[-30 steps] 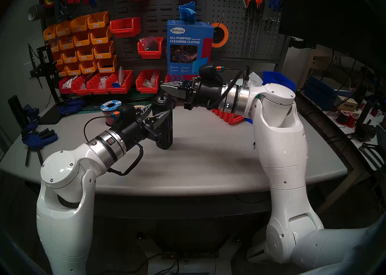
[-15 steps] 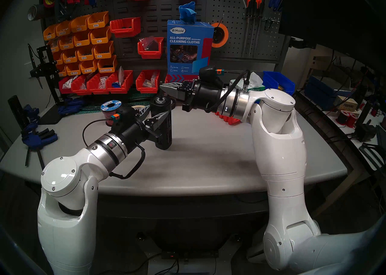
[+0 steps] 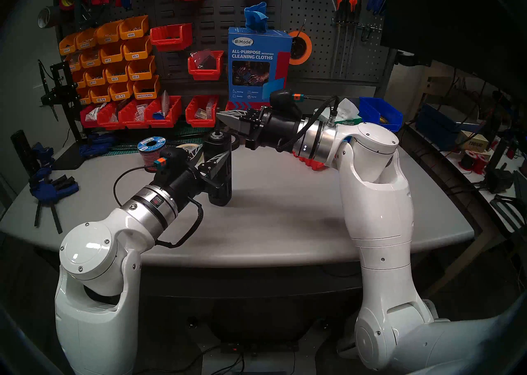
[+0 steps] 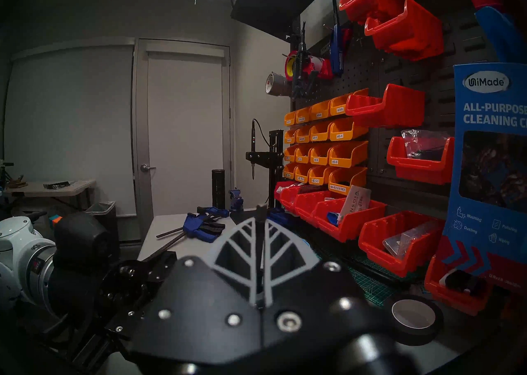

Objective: Pick a screwdriver bit and insert it into the screwdriver

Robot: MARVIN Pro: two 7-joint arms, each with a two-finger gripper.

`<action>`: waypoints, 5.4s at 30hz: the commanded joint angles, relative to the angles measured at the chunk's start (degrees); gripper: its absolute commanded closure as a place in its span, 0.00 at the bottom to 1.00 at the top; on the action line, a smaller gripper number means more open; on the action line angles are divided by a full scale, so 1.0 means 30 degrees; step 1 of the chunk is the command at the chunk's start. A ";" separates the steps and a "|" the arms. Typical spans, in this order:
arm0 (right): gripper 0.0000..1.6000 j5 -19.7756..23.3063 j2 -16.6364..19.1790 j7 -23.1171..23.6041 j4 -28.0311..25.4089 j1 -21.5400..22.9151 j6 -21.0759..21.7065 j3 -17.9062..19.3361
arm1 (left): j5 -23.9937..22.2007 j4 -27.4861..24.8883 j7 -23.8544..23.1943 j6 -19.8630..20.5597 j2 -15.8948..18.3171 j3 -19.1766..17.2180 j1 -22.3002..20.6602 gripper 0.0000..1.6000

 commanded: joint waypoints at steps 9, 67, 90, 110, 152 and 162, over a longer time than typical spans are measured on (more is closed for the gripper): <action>1.00 -0.0278 -0.0331 -0.0385 0.0122 0.0457 -0.0410 -0.0740 | 0.1166 -0.0329 0.1696 -0.0617 -0.0764 0.0560 -0.0331 1.00; 0.00 -0.0794 -0.0557 -0.1167 -0.1348 -0.1160 -0.1447 0.0199 | -0.0899 0.1316 -0.0332 0.0656 0.0020 -0.1119 -0.1309 1.00; 0.00 -0.0810 -0.0568 -0.0860 -0.1670 -0.1243 -0.1347 0.0560 | -0.1351 0.1929 -0.0925 0.1597 0.0467 -0.1324 -0.1977 0.19; 0.00 -0.0831 -0.0623 -0.0706 -0.1892 -0.1171 -0.1325 0.0536 | -0.1364 0.1555 -0.1086 0.1472 0.0579 -0.1779 -0.1594 0.00; 0.00 -0.0772 -0.0871 -0.2722 -0.4646 -0.4779 -0.2369 0.2165 | -0.6114 0.0415 -0.3243 -0.2331 -0.3605 -0.8813 0.0786 0.00; 0.00 -0.0258 -0.0877 -0.3481 -0.4952 -0.5871 -0.2907 0.2432 | -0.5508 0.0706 -0.2990 -0.4070 -0.3881 -0.7731 0.0980 0.00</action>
